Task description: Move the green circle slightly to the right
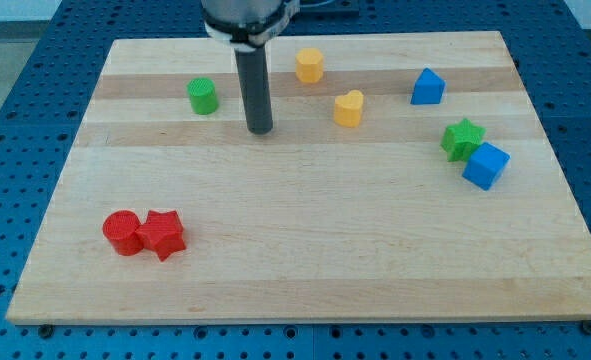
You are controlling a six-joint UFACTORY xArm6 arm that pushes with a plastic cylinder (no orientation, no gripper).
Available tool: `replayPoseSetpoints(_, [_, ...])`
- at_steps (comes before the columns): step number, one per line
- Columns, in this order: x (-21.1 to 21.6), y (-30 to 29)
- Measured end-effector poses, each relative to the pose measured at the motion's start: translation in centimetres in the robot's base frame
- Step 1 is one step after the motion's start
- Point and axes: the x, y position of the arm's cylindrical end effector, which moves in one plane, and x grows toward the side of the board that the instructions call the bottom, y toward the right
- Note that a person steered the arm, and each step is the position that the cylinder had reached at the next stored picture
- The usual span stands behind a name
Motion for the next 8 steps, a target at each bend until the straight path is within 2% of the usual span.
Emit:
replayPoseSetpoints(1, [-4.6, 0.0])
replayPoseSetpoints(2, [-7.3, -1.7])
replayPoseSetpoints(3, [-7.5, -10.2])
replayPoseSetpoints(4, [-7.5, -13.5])
replayPoseSetpoints(5, [-7.5, -13.7])
replayPoseSetpoints(6, [-1.6, -11.6])
replayPoseSetpoints(7, [1.2, -3.7])
replayPoseSetpoints(8, [1.3, -11.8])
